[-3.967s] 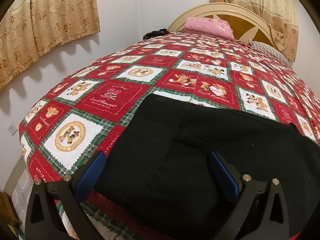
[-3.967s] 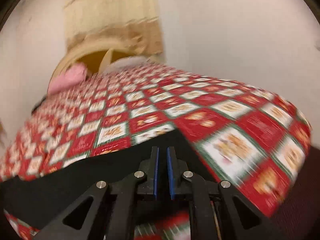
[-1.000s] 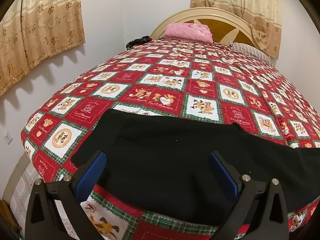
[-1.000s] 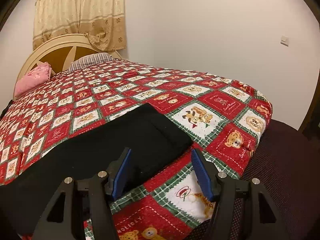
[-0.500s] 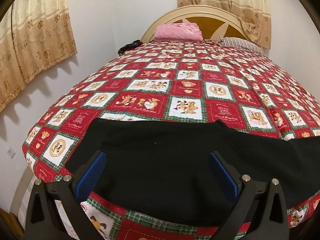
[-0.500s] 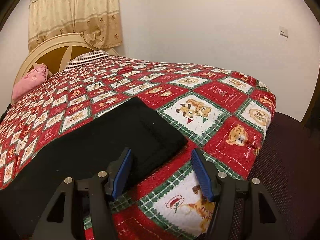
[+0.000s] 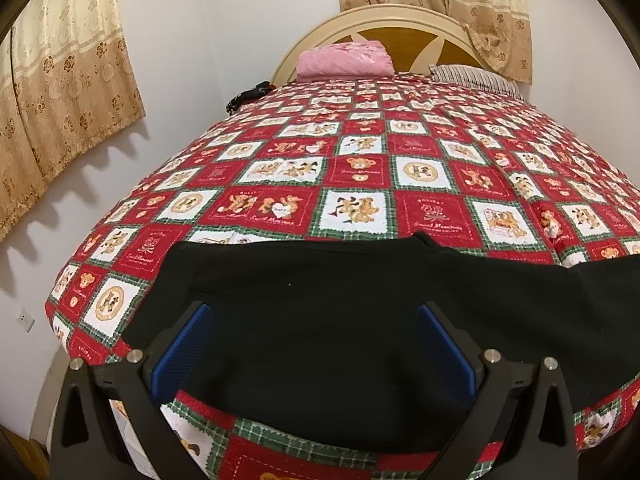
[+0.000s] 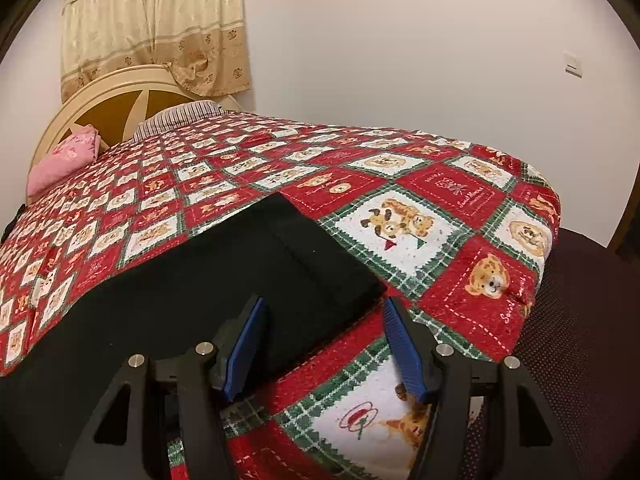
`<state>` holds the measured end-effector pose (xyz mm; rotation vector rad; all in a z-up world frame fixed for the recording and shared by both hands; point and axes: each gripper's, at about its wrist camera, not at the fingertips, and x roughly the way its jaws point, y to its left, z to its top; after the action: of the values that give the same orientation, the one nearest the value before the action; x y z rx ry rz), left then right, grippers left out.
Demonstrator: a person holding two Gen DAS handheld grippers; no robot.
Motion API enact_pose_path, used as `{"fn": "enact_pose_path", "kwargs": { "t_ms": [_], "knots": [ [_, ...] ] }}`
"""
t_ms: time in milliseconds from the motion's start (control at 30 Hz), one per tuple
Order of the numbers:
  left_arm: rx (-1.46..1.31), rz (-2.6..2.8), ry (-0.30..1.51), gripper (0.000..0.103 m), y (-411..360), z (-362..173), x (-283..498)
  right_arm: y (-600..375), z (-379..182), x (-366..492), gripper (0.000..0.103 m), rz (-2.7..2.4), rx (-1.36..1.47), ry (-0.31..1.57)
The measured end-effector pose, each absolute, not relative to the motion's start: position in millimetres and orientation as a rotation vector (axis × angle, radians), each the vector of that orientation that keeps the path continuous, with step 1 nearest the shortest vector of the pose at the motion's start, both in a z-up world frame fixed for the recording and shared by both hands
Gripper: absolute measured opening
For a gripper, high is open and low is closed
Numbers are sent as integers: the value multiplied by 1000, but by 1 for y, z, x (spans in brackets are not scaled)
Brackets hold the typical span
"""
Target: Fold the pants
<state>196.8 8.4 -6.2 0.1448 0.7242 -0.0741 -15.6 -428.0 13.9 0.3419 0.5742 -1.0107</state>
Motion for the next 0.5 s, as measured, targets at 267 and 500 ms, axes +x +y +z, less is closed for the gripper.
{"fn": "enact_pose_path", "kwargs": {
  "t_ms": [267,500],
  "knots": [
    [149,-76,728,103,7,-7,198,-431,16,-17,64,-996,357,553],
    [157,-97,725,103,-3,-5,197,-444,13,-23,76,-944,450,455]
  ]
}}
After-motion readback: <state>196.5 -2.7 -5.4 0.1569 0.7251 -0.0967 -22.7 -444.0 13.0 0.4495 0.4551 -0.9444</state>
